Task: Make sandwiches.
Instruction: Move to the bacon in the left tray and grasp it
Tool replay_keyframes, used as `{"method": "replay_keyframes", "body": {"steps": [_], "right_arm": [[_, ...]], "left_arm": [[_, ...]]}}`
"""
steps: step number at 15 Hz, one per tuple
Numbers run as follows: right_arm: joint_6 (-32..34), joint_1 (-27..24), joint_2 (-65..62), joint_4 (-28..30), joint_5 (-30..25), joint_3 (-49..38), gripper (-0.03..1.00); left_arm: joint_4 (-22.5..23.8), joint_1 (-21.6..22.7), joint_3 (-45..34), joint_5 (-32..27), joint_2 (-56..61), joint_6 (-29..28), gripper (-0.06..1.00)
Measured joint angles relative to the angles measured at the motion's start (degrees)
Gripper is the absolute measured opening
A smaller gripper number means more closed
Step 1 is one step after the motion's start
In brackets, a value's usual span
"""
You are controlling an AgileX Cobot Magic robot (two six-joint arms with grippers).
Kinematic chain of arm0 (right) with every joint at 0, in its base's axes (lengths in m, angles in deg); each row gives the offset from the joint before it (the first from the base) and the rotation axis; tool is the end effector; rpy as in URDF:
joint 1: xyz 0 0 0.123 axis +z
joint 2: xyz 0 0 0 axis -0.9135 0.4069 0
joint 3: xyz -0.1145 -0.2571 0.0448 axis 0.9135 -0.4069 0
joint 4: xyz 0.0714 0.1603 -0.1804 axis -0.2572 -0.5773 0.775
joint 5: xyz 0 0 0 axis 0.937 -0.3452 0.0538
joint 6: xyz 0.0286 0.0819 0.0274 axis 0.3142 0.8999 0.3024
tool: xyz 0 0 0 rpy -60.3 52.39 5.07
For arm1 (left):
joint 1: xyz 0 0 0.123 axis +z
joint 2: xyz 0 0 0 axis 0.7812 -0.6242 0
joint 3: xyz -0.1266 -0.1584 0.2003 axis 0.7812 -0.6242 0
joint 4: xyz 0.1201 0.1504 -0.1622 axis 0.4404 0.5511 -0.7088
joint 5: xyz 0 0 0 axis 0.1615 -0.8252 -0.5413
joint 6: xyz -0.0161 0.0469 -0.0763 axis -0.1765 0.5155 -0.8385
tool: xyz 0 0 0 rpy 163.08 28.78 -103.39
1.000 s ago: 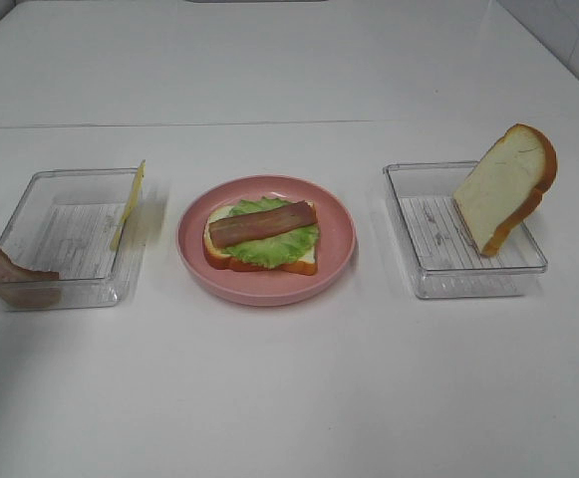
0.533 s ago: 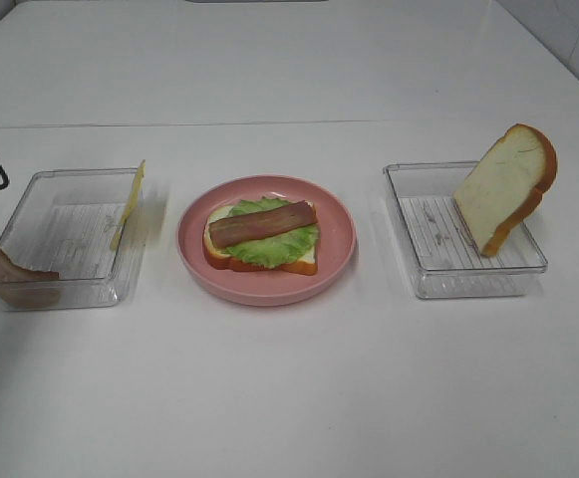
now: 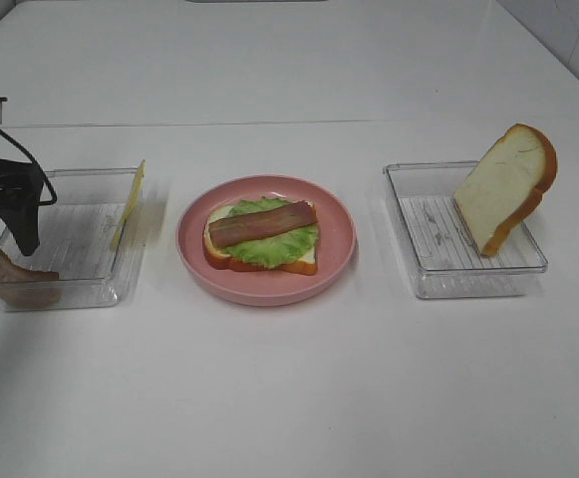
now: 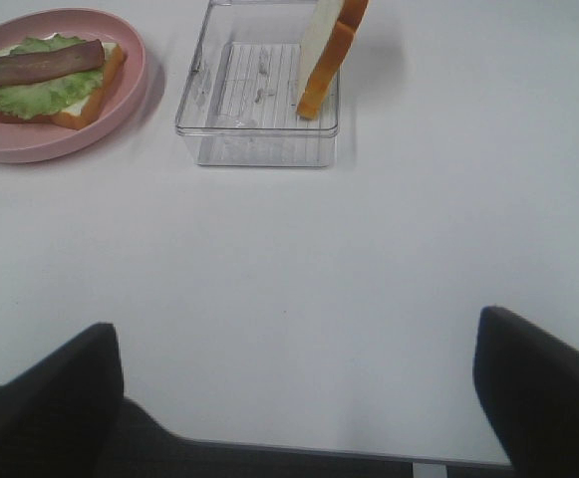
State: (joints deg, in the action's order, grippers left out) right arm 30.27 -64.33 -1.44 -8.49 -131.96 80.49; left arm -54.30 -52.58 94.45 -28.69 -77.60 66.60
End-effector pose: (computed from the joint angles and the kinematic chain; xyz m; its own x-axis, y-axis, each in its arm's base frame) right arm -0.0026 0.0050 0.2606 -0.5351 0.0077 -0.8448 -0.0641 0.9967 0.0497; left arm 0.3772 -0.0139 0.1740 -0.9966 -0.0451 0.0692 -0.0494 0.9969 -0.0619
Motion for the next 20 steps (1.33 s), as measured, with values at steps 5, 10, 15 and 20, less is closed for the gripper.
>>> {"method": "replay_keyframes", "body": {"steps": [5, 10, 15, 20], "right_arm": [[0.0, 0.0, 0.0, -0.2, 0.0, 0.0, 0.92], [0.0, 0.0, 0.0, -0.2, 0.0, 0.0, 0.92], [0.0, 0.0, 0.0, -0.2, 0.1, 0.0, 0.92], [0.0, 0.0, 0.0, -0.2, 0.1, 0.0, 0.92]], "left_arm": [[0.3, 0.0, 0.1, 0.7, -0.3, -0.1, 0.75], [0.1, 0.0, 0.1, 0.8, -0.3, -0.1, 0.37], [-0.1, 0.0, 0.1, 0.8, -0.3, -1.6, 0.36], [-0.3, 0.0, 0.1, 0.8, -0.3, -1.6, 0.06]]}}
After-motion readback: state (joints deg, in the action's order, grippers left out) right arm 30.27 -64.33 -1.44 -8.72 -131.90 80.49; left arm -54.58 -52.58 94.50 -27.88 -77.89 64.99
